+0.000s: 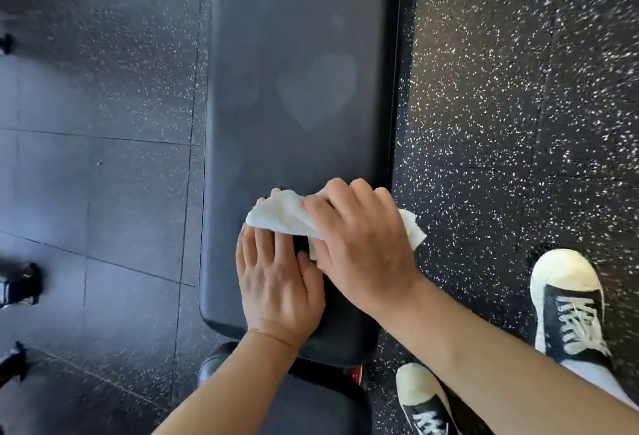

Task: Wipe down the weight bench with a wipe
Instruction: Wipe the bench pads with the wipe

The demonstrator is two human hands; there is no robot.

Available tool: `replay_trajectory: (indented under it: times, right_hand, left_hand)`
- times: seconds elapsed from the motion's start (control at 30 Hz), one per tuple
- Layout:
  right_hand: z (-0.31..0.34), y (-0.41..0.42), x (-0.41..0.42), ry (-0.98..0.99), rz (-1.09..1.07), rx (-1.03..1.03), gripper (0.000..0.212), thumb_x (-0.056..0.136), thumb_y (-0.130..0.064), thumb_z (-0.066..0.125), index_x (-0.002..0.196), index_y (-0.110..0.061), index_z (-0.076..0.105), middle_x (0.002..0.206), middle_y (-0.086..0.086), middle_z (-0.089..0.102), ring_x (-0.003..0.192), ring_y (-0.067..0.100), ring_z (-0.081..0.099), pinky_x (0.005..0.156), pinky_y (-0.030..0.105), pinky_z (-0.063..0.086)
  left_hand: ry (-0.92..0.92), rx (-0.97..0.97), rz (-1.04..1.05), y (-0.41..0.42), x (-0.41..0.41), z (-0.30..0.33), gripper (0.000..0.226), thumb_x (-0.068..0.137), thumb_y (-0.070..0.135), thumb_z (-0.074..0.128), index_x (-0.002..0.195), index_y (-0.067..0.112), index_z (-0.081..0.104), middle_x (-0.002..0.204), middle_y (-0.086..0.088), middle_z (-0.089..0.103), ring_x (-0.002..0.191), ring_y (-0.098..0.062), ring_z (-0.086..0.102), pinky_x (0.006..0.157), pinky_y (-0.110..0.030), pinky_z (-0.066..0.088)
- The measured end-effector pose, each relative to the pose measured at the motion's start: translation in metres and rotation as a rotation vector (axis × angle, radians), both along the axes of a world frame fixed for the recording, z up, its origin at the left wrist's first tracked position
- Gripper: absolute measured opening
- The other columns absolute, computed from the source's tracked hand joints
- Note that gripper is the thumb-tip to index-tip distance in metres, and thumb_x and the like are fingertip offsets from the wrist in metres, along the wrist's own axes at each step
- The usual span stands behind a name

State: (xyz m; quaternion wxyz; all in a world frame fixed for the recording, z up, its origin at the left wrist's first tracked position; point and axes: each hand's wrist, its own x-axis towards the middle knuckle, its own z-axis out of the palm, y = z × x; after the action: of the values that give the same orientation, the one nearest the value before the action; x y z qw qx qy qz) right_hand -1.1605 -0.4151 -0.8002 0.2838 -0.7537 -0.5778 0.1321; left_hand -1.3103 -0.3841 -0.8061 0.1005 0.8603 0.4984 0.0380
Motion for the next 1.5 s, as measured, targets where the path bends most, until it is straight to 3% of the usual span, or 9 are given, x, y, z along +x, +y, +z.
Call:
replay_trajectory:
  times: [0.17,0.3,0.47,0.6,0.8,0.97,1.1,1.23,1.5]
  right_hand:
    - [0.006,0.082,0.061,-0.195,0.13,0.008,0.013,0.086,-0.014,0.057,0.094,-0.014,0.067,0.093,0.005,0.061,0.08,0.029,0.054,0.066,0.042,0.036]
    - [0.006,0.177,0.11,-0.369,0.29,-0.027,0.032,0.093,-0.02,0.037,0.115,-0.016,0.059,0.118,0.005,0.055,0.101,0.029,0.05,0.074,0.037,0.022]
    - [0.013,0.272,0.139,-0.384,0.269,-0.122,0.033,0.103,-0.036,0.041,0.124,-0.015,0.055,0.129,0.006,0.053,0.114,0.028,0.051,0.088,0.04,0.039]
    - [0.014,0.232,0.109,-0.363,0.281,-0.086,0.027,0.103,-0.033,0.043,0.116,-0.014,0.056,0.119,0.005,0.054,0.106,0.025,0.052,0.088,0.038,0.042]
    - [0.019,0.108,0.059,-0.307,0.744,-0.054,0.016,0.085,-0.016,0.065,0.1,-0.011,0.067,0.09,0.008,0.058,0.076,0.03,0.053,0.063,0.045,0.044]
    - [0.021,0.158,0.099,-0.425,1.085,0.045,0.019,0.084,-0.015,0.064,0.1,-0.008,0.071,0.084,0.01,0.059,0.07,0.031,0.053,0.059,0.043,0.043]
    - [0.02,0.253,0.118,-0.414,0.644,-0.049,0.026,0.093,-0.02,0.061,0.11,-0.001,0.065,0.098,0.019,0.058,0.085,0.04,0.055,0.074,0.05,0.047]
    - [0.018,0.287,0.074,-0.426,0.206,-0.127,0.026,0.097,-0.023,0.055,0.118,-0.007,0.056,0.117,0.013,0.057,0.103,0.034,0.054,0.084,0.043,0.044]
    - [0.022,0.226,-0.042,-0.422,0.739,-0.06,0.017,0.092,-0.025,0.057,0.104,-0.014,0.062,0.101,0.005,0.059,0.087,0.027,0.053,0.072,0.039,0.041]
  left_hand:
    - [-0.019,0.01,-0.034,0.002,0.001,0.004,0.068,0.086,0.02,0.045,0.153,0.02,0.045,0.167,-0.005,0.035,0.157,-0.029,0.029,0.126,-0.054,0.025]
    - [-0.005,-0.004,-0.044,0.003,0.001,0.006,0.072,0.083,0.02,0.049,0.154,0.022,0.044,0.168,-0.005,0.033,0.157,-0.028,0.028,0.126,-0.054,0.025]
    - [-0.014,0.005,-0.037,0.002,0.0,0.007,0.07,0.084,0.019,0.049,0.154,0.021,0.046,0.168,-0.005,0.033,0.158,-0.028,0.028,0.127,-0.052,0.022]
    - [-0.013,0.015,-0.042,0.002,-0.002,0.003,0.071,0.086,0.021,0.046,0.157,0.023,0.044,0.17,-0.004,0.03,0.158,-0.027,0.028,0.127,-0.053,0.024]
    - [0.05,-0.033,-0.043,0.003,-0.003,0.004,0.068,0.087,0.025,0.048,0.155,0.019,0.046,0.162,-0.011,0.041,0.149,-0.035,0.038,0.129,-0.052,0.018]
    - [0.054,-0.069,-0.045,0.002,-0.004,0.008,0.073,0.085,0.026,0.05,0.157,0.023,0.044,0.166,-0.01,0.037,0.156,-0.032,0.03,0.129,-0.052,0.018]
    - [0.011,-0.091,-0.056,0.002,-0.005,0.007,0.074,0.086,0.025,0.051,0.159,0.024,0.041,0.172,-0.005,0.025,0.159,-0.03,0.024,0.129,-0.052,0.017]
    - [-0.012,-0.104,-0.069,0.003,-0.006,0.006,0.074,0.087,0.026,0.05,0.16,0.023,0.04,0.172,-0.006,0.025,0.159,-0.031,0.023,0.129,-0.052,0.016]
    - [0.006,-0.122,-0.085,0.005,-0.006,0.008,0.072,0.089,0.031,0.049,0.16,0.022,0.039,0.172,-0.008,0.025,0.159,-0.031,0.025,0.128,-0.054,0.016]
